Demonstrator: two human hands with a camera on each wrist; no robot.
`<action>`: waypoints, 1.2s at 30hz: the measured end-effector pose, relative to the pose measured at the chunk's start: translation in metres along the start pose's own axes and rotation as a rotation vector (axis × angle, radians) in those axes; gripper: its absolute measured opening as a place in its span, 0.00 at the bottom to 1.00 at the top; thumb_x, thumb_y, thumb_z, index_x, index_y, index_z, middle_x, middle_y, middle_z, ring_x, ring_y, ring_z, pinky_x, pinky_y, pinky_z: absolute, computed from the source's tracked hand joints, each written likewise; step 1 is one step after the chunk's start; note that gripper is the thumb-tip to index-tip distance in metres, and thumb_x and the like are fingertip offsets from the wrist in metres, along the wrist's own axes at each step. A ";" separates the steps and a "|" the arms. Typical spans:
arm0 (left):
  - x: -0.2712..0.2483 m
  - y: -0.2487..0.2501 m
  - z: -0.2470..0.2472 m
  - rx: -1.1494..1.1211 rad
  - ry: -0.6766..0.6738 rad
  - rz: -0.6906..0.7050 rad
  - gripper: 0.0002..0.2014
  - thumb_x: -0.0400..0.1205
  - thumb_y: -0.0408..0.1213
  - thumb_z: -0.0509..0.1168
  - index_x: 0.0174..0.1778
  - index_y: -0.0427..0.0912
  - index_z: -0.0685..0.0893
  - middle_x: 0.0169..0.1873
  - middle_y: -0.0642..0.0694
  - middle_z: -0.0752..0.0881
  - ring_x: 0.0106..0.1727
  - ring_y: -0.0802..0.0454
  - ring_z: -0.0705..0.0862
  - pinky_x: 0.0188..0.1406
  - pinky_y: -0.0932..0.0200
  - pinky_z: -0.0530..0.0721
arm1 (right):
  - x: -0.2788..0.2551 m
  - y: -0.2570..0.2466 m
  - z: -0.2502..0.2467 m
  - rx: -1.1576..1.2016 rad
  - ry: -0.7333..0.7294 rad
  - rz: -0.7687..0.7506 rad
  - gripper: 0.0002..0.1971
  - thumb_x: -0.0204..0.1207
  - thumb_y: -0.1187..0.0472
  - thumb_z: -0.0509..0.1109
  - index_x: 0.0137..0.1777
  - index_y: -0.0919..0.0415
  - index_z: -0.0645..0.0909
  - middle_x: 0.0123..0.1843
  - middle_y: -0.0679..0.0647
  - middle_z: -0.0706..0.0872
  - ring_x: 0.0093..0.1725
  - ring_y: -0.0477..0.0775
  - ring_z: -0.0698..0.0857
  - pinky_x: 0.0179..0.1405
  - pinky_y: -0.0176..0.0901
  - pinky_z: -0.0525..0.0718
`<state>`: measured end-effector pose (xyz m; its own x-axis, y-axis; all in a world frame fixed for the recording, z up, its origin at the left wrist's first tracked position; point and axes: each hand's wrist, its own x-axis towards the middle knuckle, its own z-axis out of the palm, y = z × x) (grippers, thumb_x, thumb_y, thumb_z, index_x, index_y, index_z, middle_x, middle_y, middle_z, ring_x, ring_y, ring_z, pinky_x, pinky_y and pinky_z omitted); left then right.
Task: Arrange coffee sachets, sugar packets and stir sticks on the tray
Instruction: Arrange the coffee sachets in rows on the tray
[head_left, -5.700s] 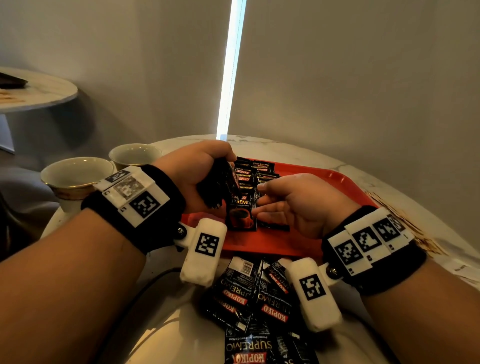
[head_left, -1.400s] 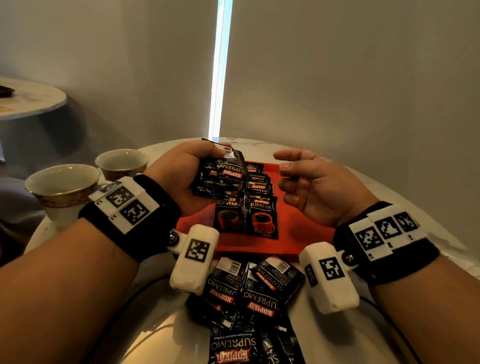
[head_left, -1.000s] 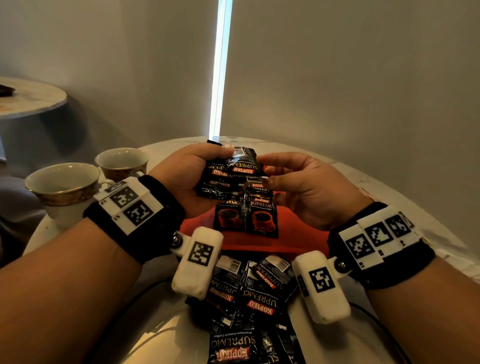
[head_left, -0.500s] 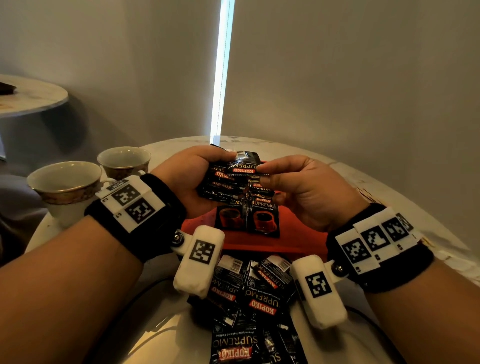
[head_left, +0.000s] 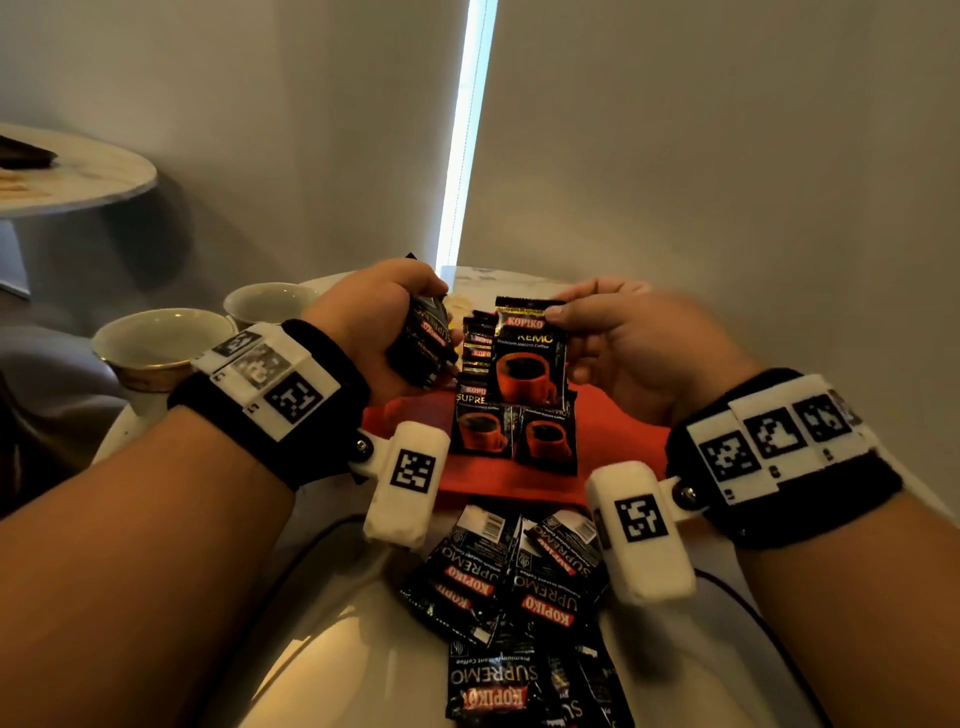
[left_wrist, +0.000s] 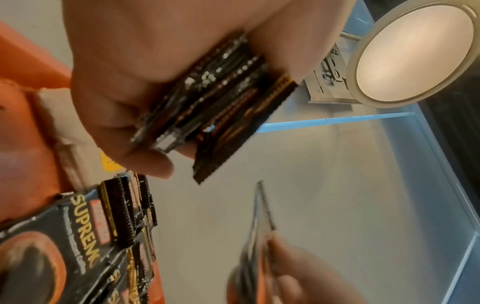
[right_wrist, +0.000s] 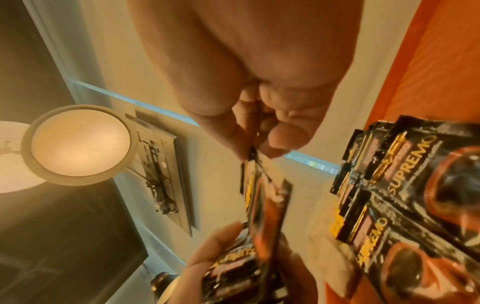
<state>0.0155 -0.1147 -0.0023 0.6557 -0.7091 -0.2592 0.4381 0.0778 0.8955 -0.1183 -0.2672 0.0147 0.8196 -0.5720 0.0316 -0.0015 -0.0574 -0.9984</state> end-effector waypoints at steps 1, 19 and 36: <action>0.001 0.001 -0.001 0.013 0.006 -0.003 0.07 0.81 0.38 0.62 0.53 0.41 0.78 0.39 0.43 0.80 0.35 0.47 0.85 0.41 0.47 0.86 | 0.003 0.001 0.001 -0.044 -0.008 0.034 0.08 0.78 0.75 0.69 0.43 0.61 0.80 0.31 0.56 0.87 0.24 0.49 0.80 0.18 0.35 0.73; -0.008 -0.003 0.004 0.244 -0.026 -0.080 0.10 0.84 0.37 0.59 0.57 0.37 0.79 0.23 0.41 0.86 0.28 0.46 0.88 0.29 0.42 0.90 | 0.006 0.031 0.010 -0.182 -0.061 0.287 0.06 0.78 0.77 0.70 0.48 0.67 0.85 0.40 0.62 0.87 0.31 0.52 0.89 0.25 0.38 0.87; -0.002 -0.008 0.004 0.210 -0.033 -0.102 0.12 0.83 0.36 0.60 0.60 0.38 0.78 0.37 0.38 0.84 0.35 0.43 0.87 0.32 0.41 0.87 | 0.002 0.030 0.015 -0.137 -0.046 0.281 0.09 0.79 0.76 0.70 0.57 0.71 0.83 0.52 0.67 0.88 0.39 0.59 0.93 0.36 0.44 0.93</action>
<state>0.0077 -0.1168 -0.0073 0.5921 -0.7289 -0.3437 0.3616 -0.1408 0.9216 -0.1082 -0.2572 -0.0159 0.8016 -0.5433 -0.2496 -0.3060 -0.0141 -0.9519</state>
